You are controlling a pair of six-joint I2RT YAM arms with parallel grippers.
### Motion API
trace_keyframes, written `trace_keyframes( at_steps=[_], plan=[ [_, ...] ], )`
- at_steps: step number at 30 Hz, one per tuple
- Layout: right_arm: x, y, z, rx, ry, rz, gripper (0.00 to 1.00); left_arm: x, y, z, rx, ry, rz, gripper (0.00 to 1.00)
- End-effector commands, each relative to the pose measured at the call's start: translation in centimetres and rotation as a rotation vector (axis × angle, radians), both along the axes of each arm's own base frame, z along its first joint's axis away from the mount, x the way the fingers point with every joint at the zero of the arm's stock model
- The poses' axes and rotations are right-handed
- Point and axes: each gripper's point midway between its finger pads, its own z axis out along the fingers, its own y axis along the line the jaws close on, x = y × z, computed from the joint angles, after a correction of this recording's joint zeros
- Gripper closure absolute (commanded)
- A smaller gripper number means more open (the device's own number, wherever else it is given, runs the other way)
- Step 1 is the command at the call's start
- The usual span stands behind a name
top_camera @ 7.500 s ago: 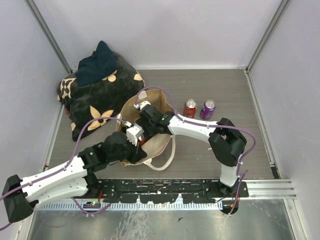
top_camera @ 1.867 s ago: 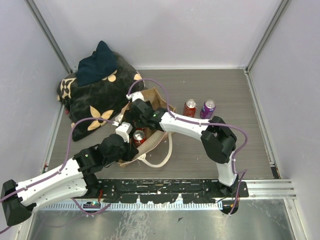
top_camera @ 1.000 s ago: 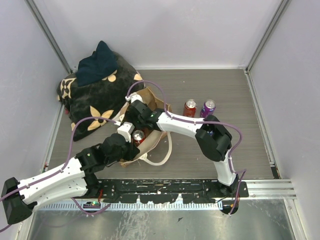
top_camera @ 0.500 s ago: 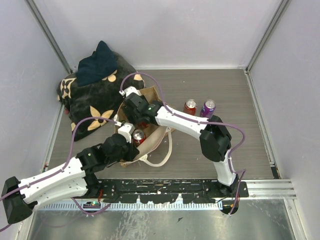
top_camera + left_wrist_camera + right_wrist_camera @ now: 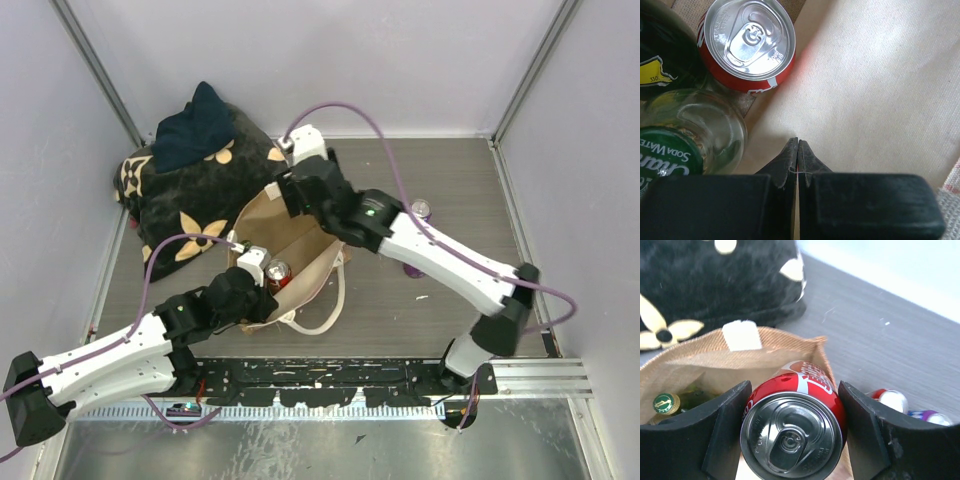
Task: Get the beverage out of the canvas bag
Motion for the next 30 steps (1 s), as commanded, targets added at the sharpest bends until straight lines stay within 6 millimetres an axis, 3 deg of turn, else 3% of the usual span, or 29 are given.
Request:
trace_keyframes(
  at_steps=[1,5,8,11,15,20,30],
  plan=[
    [-1.0,-7.0,12.1,0.218,-0.27,-0.188,0.99,-0.4,1.7,-1.9,0.103,0.025,0.005,0.92],
    [-2.0,-13.0,13.9,0.207,-0.341,-0.362,0.99,-0.3,1.7,-1.7,0.1,0.017,0.007,0.92],
    [-1.8,-17.1,12.3,0.199,-0.324,-0.473,0.99,-0.3,1.7,-1.6,0.099,0.014,0.006,0.92],
    [-1.2,-20.3,8.9,0.213,-0.246,-0.531,0.99,-0.3,1.6,-1.6,0.103,0.017,0.0,0.92],
    [-1.2,-20.8,2.7,0.239,-0.104,-0.491,1.0,-0.3,1.6,-1.5,0.107,0.016,-0.002,0.92],
    [-1.9,-18.9,-4.4,0.241,0.03,-0.417,0.99,-0.3,1.6,-1.6,0.108,0.018,-0.003,0.92],
    [-2.1,-17.6,-11.3,0.201,0.124,-0.377,0.99,-0.2,1.2,-1.7,0.106,0.025,-0.011,0.92]
  ],
)
